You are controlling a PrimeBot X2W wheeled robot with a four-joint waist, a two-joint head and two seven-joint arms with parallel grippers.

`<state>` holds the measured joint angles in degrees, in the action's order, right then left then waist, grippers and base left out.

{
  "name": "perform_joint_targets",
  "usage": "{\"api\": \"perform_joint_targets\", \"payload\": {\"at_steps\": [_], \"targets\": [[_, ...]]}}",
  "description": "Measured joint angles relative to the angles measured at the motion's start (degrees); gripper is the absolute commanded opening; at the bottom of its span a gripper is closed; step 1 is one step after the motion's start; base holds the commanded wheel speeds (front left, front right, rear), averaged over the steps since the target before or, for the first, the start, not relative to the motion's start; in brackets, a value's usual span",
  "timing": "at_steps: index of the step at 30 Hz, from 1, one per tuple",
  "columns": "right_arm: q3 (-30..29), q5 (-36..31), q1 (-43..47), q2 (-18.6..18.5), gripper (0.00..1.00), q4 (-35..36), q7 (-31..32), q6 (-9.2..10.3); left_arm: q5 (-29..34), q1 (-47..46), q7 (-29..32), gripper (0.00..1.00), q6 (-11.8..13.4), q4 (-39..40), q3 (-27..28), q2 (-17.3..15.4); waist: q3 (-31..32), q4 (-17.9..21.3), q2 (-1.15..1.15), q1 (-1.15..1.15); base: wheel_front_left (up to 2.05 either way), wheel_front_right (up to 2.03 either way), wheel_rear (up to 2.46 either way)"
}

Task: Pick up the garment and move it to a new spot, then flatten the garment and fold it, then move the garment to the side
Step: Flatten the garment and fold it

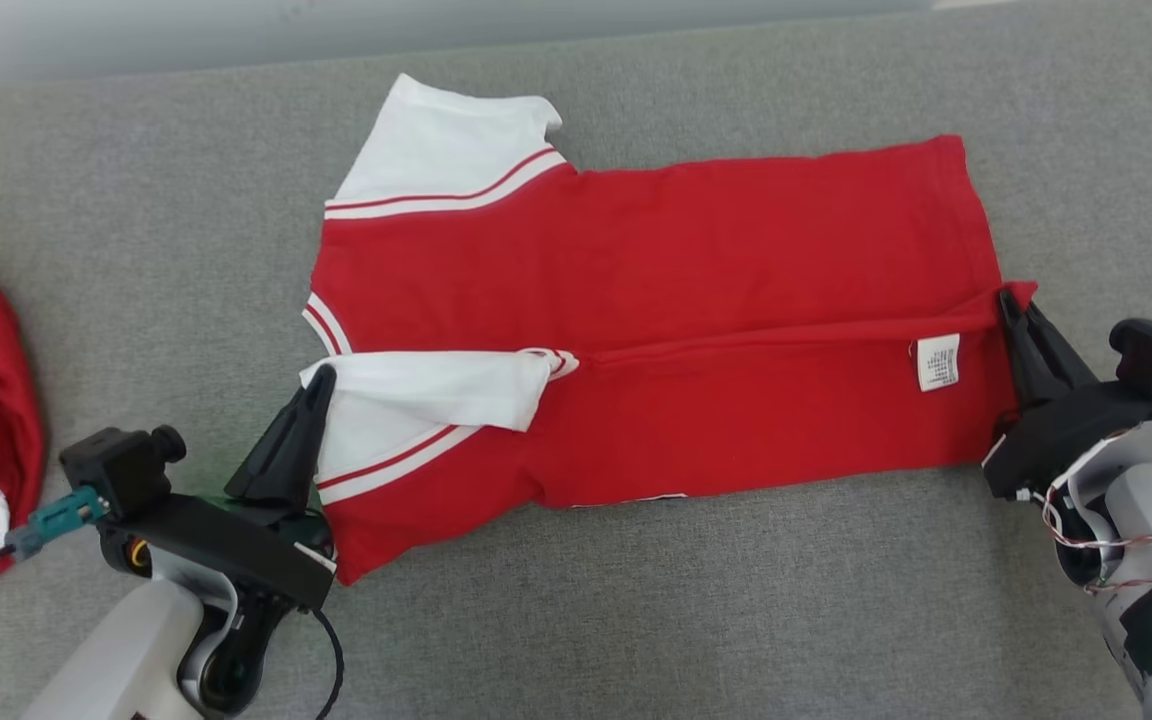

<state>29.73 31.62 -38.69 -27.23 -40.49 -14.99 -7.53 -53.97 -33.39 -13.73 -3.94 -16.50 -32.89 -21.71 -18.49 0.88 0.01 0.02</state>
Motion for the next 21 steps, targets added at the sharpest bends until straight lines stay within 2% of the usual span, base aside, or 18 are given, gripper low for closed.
{"api": "perform_joint_targets", "payload": {"at_steps": [2, 3, 4, 5, 6, 7, 15, 21], "targets": [[-0.85, -0.69, -0.55, 0.49, 0.0, -0.42, 0.01, 0.0, 0.93, -0.72, -0.24, 0.0, -0.01, -1.4, -0.26, 0.21, -0.55, 0.18, 0.0, 0.0, 0.0, 0.0, 0.0], [-1.32, -1.12, -0.64, 0.65, 0.19, -0.65, 0.01, 0.0, 1.41, -0.86, -0.44, 0.0, -0.02, -1.96, -0.29, 0.42, -0.71, 0.28, 0.0, 0.0, 0.0, 0.0, 0.0], [-2.0, -1.49, -0.64, 0.87, 0.77, -0.79, 0.01, 0.0, 1.76, -0.89, -0.51, 0.08, -0.05, -2.42, -0.24, 0.64, -0.75, 0.36, 0.0, 0.0, 0.0, 0.0, 0.0], [-3.04, -1.98, -0.57, 1.1, 1.0, -0.66, 0.01, 0.0, 1.96, -0.89, -0.63, 0.29, -0.07, -2.79, -0.07, 0.91, -0.68, 0.4, 0.0, 0.0, 0.0, 0.0, 0.0], [-4.24, -2.53, -0.49, 1.3, 1.0, -0.14, 0.0, 0.0, 2.45, -0.88, -0.79, 0.76, -0.07, -3.03, 0.22, 1.09, -0.54, 0.39, 0.0, 0.0, 0.0, 0.0, 0.0], [-5.41, -3.12, -0.32, 1.46, 1.0, 0.54, 0.0, 0.0, 2.61, -0.88, -0.96, 1.0, -0.01, -3.13, 0.73, 1.25, -0.33, 0.36, 0.0, 0.0, 0.0, 0.0, 0.0], [-16.85, -6.53, 6.95, 3.78, 1.0, 7.83, -0.13, 0.01, 3.56, 3.09, -1.03, 1.0, 2.6, 0.45, 2.21, 1.1, 2.17, 0.21, 0.0, -0.02, 0.0, 0.0, 0.0], [-19.71, -8.78, 14.01, 5.9, 1.0, 12.29, -0.11, 0.01, 3.16, 9.85, 0.43, 1.0, 5.88, 7.69, 2.01, -0.86, 4.82, 0.32, 0.0, -0.02, 0.0, 0.0, 0.0]]}}
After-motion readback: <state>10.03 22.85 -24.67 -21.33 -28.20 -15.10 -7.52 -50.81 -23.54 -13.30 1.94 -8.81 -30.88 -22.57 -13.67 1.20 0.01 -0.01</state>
